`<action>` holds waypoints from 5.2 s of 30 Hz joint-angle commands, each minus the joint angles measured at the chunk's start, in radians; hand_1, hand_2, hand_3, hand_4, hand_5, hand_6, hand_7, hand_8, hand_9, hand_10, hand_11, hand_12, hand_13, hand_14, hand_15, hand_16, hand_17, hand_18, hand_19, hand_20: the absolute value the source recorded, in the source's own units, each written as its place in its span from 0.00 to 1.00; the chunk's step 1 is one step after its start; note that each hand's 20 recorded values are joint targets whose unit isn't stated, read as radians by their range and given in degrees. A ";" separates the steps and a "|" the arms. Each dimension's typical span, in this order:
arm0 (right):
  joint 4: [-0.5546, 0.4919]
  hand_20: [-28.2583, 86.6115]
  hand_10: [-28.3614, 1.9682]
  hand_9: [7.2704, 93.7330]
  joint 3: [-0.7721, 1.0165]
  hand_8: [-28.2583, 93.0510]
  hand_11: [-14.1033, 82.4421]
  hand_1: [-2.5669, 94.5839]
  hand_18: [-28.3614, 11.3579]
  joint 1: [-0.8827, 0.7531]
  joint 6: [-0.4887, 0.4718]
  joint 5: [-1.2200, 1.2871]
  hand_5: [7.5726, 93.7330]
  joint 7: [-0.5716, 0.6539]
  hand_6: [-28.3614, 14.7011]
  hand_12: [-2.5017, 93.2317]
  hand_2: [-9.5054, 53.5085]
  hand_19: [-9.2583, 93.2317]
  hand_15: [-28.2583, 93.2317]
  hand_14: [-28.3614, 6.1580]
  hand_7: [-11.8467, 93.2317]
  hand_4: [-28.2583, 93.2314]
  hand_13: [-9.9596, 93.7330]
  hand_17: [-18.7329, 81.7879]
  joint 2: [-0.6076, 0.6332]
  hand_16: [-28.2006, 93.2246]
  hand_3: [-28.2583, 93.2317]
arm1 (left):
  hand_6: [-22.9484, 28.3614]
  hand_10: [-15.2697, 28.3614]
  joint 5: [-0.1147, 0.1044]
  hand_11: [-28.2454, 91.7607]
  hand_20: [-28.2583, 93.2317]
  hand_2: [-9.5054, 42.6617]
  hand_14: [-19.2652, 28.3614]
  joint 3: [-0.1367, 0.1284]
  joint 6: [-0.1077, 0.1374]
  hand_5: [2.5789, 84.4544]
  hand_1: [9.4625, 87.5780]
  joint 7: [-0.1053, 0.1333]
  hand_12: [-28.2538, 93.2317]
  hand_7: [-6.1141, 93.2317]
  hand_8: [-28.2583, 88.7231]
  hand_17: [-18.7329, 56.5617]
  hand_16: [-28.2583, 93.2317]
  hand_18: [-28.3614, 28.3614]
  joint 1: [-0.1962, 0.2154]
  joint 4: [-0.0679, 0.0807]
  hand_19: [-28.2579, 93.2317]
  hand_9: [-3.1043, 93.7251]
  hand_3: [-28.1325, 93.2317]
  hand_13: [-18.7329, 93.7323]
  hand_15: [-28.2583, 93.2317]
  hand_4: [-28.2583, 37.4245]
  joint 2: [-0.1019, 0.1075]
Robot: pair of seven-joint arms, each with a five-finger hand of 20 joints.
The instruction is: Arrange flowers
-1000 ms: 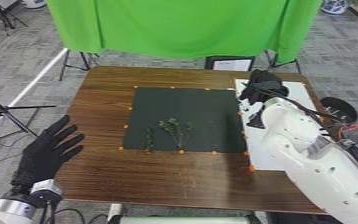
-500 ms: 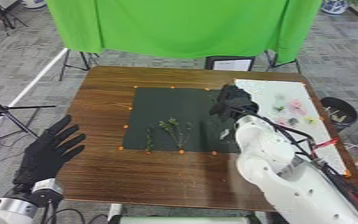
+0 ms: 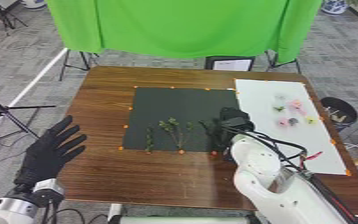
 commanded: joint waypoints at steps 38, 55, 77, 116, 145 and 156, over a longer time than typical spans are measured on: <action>-0.035 0.88 0.71 0.97 0.042 0.17 0.74 0.25 0.12 -0.017 -0.169 0.065 0.91 0.092 0.66 0.51 0.13 1.00 0.92 0.62 0.48 0.05 0.91 0.70 -0.013 0.58 0.90 | 0.50 0.60 0.002 0.34 0.31 0.08 0.73 0.006 -0.010 0.26 0.17 -0.015 0.40 0.24 0.15 0.10 0.25 0.92 0.004 0.003 0.54 0.26 0.79 0.33 0.42 0.00 -0.011; -0.130 0.80 0.56 0.85 0.164 0.17 0.69 0.20 0.12 0.006 0.039 0.046 0.76 0.005 0.60 0.47 0.14 1.00 0.90 0.52 0.45 0.05 0.80 0.57 0.191 0.56 0.87 | 0.50 0.60 0.003 0.34 0.31 0.08 0.74 0.004 -0.008 0.26 0.17 -0.008 0.39 0.24 0.15 0.10 0.25 0.92 0.013 0.000 0.54 0.26 0.79 0.33 0.42 0.00 -0.012; -0.022 0.73 0.47 0.46 0.265 0.15 0.42 0.28 0.15 -0.046 -0.130 0.021 0.41 0.010 0.45 0.28 0.00 0.89 0.87 0.50 0.35 0.00 0.58 0.42 0.306 0.45 0.94 | 0.50 0.60 0.008 0.34 0.31 0.09 0.73 -0.004 -0.002 0.26 0.17 -0.002 0.39 0.24 0.15 0.10 0.25 0.92 0.019 -0.007 0.54 0.26 0.79 0.33 0.42 0.00 -0.020; 0.114 0.68 0.76 0.88 0.169 0.25 0.36 0.48 0.18 -0.052 0.091 -0.067 0.68 0.011 0.68 0.46 0.00 0.98 0.85 0.66 0.47 0.00 0.80 0.55 0.317 0.51 0.88 | 0.49 0.60 0.007 0.34 0.31 0.09 0.74 0.009 -0.004 0.26 0.17 -0.009 0.39 0.24 0.15 0.10 0.25 0.92 0.006 0.001 0.54 0.26 0.79 0.33 0.42 0.00 -0.012; -0.021 0.71 0.73 0.95 -0.043 0.26 0.41 0.52 0.18 0.225 0.243 -0.102 0.78 -0.139 0.71 0.45 0.01 1.00 0.86 0.65 0.47 0.00 0.83 0.57 0.240 0.52 0.91 | 0.49 0.60 -0.005 0.34 0.30 0.08 0.73 -0.086 -0.029 0.26 0.17 0.006 0.39 0.23 0.16 0.09 0.25 0.92 0.037 -0.039 0.54 0.26 0.79 0.32 0.42 0.00 0.031; 0.021 0.71 0.73 0.95 -0.272 0.26 0.41 0.52 0.18 0.362 0.220 -0.091 0.79 -0.265 0.71 0.45 0.00 1.00 0.86 0.66 0.46 0.00 0.83 0.57 0.041 0.52 0.91 | 0.50 0.59 -0.017 0.34 0.30 0.07 0.73 -0.113 -0.024 0.26 0.17 -0.005 0.40 0.23 0.16 0.09 0.25 0.92 0.061 -0.037 0.54 0.26 0.79 0.32 0.41 0.00 0.051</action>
